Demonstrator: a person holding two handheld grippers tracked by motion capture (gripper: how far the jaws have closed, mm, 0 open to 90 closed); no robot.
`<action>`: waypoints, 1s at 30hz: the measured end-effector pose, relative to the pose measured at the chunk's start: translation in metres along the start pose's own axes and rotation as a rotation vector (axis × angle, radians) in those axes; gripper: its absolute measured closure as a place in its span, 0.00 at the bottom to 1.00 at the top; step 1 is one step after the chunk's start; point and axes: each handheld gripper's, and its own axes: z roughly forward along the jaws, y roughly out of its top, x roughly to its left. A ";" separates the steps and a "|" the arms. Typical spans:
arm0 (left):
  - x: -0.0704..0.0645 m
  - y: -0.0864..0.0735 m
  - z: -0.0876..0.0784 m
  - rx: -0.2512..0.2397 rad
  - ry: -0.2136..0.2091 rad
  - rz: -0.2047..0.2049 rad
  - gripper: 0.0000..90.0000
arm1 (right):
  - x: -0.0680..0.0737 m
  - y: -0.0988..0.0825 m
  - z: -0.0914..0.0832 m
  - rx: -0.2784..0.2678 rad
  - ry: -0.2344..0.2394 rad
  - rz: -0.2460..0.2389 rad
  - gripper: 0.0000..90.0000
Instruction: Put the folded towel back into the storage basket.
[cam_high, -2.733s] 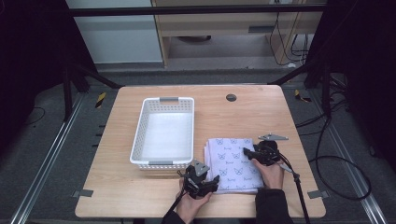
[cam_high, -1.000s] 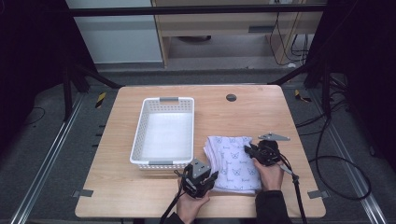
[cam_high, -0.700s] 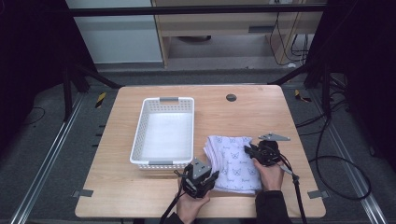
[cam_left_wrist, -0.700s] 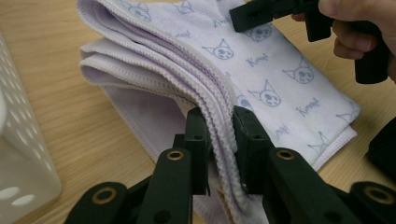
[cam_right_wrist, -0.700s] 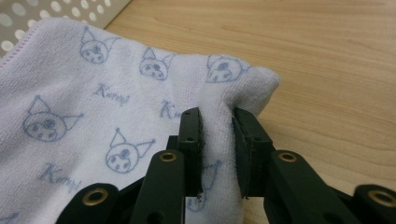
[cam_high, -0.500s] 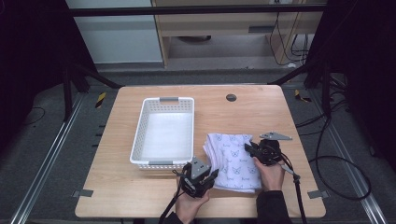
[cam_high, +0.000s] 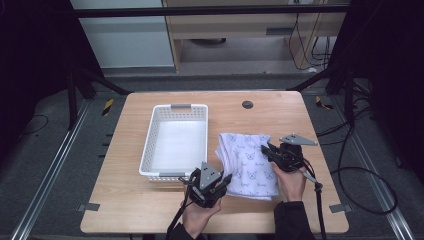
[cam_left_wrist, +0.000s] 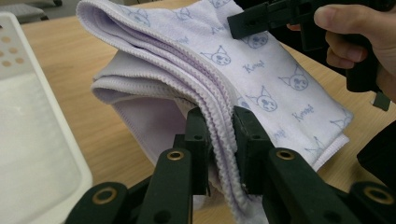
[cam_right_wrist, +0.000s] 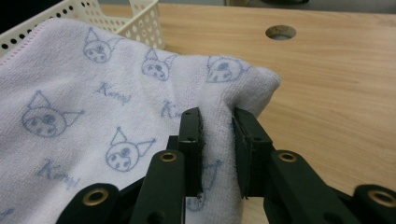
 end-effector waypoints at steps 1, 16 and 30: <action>0.000 0.002 -0.002 -0.006 0.002 0.003 0.85 | 0.001 0.003 -0.001 -0.009 0.003 -0.001 0.83; 0.009 0.028 -0.031 -0.069 0.048 0.039 0.85 | 0.025 0.043 -0.016 -0.103 0.006 -0.036 0.83; 0.024 0.046 -0.056 -0.106 0.094 0.068 0.85 | 0.050 0.072 -0.020 -0.172 0.002 -0.070 0.83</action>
